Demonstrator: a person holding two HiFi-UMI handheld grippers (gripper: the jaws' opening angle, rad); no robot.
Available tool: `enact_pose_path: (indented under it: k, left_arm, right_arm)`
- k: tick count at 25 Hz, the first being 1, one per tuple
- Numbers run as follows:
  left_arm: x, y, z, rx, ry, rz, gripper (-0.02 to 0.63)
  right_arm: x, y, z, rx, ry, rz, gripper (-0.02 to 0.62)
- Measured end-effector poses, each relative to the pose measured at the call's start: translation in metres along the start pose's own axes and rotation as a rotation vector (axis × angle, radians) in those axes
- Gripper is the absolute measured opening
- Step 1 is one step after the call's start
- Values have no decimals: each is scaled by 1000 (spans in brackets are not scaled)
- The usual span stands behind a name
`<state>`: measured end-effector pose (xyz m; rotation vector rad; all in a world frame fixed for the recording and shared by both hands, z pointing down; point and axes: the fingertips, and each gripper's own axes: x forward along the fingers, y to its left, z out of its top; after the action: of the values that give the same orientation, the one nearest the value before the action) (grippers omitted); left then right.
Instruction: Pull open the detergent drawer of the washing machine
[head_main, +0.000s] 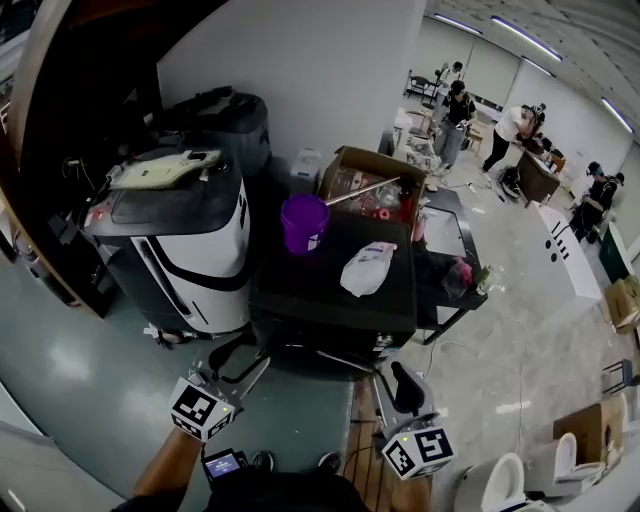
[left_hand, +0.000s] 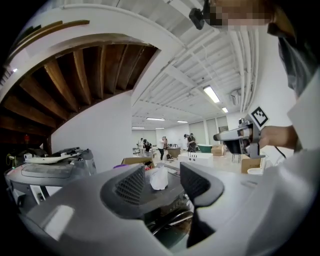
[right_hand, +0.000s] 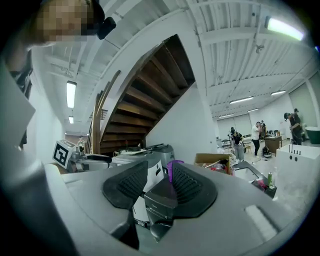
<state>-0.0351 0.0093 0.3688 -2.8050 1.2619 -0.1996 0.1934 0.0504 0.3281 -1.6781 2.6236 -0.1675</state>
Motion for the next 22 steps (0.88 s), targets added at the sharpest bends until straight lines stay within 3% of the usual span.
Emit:
enact_pose_path:
  k: [14, 22]
  left_arm:
    - [28, -43, 13, -2, 32, 148, 259]
    - [44, -63, 13, -16, 48, 162, 259]
  right_arm:
    - [-4, -77, 1, 27, 12, 138, 149]
    - [-15, -108, 5, 34, 1, 143, 149]
